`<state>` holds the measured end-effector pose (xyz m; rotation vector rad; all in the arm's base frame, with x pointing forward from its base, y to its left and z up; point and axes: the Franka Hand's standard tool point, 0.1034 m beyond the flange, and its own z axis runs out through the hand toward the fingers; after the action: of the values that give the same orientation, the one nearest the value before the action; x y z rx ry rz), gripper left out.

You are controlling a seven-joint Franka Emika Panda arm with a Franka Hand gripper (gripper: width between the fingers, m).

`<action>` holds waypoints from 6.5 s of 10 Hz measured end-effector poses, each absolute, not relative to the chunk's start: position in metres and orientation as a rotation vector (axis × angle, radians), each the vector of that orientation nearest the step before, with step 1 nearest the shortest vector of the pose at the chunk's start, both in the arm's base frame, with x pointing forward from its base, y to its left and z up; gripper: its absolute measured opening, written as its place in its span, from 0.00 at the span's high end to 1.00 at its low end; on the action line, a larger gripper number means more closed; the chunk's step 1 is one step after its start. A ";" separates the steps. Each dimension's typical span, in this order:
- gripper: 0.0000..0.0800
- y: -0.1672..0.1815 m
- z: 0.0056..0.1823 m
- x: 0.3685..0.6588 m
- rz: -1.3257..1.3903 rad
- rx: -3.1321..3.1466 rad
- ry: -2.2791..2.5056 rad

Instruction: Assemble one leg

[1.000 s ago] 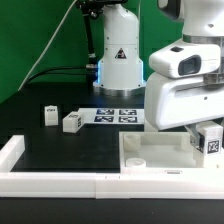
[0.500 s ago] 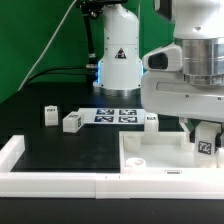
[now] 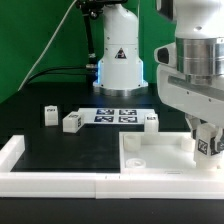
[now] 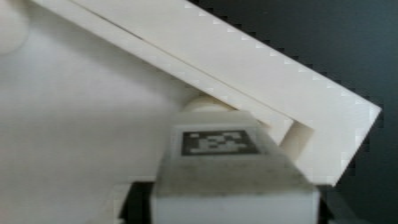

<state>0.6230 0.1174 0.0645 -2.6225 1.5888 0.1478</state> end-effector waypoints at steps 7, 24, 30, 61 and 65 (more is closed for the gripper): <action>0.19 0.130 0.067 0.622 0.094 -3.007 0.584; 0.64 0.118 0.067 0.626 0.066 -3.030 0.639; 0.64 0.114 0.067 0.627 0.088 -2.686 1.540; 0.61 0.087 0.069 0.626 -0.008 -2.817 1.431; 0.33 0.085 0.069 0.626 -0.013 -2.809 1.459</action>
Offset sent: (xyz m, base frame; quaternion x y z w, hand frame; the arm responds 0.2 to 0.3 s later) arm -0.0058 0.0091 0.0075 -0.0289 0.0214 -0.2674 0.9629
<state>0.6262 0.0854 0.0687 -2.8093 1.4593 -0.0130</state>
